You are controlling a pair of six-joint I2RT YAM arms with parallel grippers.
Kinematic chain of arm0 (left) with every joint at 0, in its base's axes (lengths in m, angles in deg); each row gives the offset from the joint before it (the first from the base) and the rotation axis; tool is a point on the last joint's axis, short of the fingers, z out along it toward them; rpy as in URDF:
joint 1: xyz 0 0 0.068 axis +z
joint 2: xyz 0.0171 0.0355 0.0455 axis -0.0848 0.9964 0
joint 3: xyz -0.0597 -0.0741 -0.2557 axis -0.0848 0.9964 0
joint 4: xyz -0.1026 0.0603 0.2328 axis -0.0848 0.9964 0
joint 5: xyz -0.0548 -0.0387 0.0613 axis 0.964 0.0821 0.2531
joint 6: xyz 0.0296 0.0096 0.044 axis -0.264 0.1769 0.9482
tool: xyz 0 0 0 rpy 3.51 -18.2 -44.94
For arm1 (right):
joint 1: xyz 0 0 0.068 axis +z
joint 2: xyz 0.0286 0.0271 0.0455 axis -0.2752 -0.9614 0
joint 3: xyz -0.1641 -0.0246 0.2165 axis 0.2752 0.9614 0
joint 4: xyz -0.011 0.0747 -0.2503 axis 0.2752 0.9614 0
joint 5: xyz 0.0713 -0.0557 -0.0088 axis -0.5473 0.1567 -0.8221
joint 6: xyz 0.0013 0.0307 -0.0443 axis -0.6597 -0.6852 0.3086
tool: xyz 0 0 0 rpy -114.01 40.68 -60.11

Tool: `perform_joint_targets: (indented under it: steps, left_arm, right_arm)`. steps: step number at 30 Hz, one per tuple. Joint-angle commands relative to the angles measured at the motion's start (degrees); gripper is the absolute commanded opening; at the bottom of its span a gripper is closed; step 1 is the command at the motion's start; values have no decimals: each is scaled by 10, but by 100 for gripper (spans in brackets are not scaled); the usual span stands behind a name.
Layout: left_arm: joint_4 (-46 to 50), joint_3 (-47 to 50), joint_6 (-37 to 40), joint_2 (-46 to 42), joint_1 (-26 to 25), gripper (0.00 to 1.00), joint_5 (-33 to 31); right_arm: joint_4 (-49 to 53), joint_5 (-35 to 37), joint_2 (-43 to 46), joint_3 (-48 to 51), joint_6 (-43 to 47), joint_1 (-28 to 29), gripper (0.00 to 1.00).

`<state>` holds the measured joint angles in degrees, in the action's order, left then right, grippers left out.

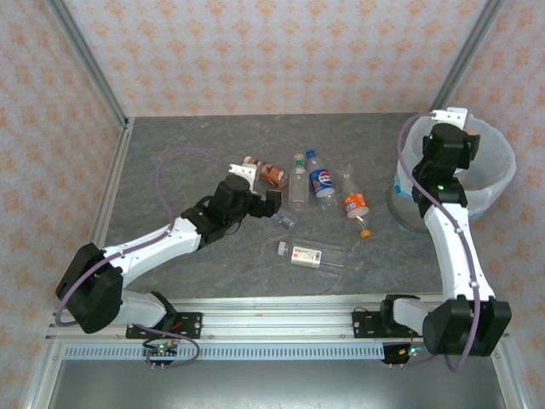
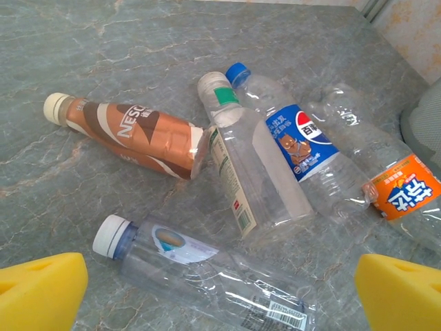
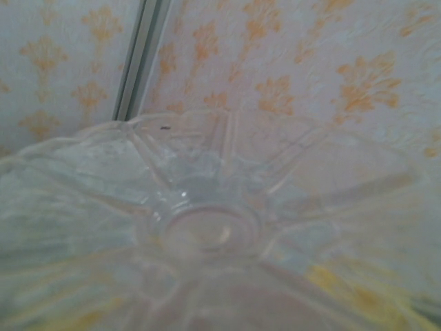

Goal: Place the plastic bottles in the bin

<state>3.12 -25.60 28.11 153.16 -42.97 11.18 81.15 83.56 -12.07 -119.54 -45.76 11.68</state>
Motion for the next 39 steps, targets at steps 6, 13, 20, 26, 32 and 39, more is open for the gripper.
perform_joint_targets:
  steps: [6,13,20,26,32,39]
  left_arm:
    - [36,-26,-11,14,1,100,-29]
    - [40,-19,-25,11,1,100,-46]
    - [60,-26,-37,20,1,100,-74]
    - [69,-31,-53,28,1,100,-95]
    - [77,-37,-65,40,1,100,-103]
    - [78,-38,-72,45,1,100,-107]
  right_arm:
    - [67,-15,-60,-32,-27,-45,45]
    - [91,-37,-103,-27,-49,-46,51]
    - [125,-43,-122,-33,-74,-47,63]
    - [164,-71,-117,-49,-113,-47,74]
    - [189,-86,-107,-63,-126,-47,87]
    - [193,-90,-89,-68,-135,-47,100]
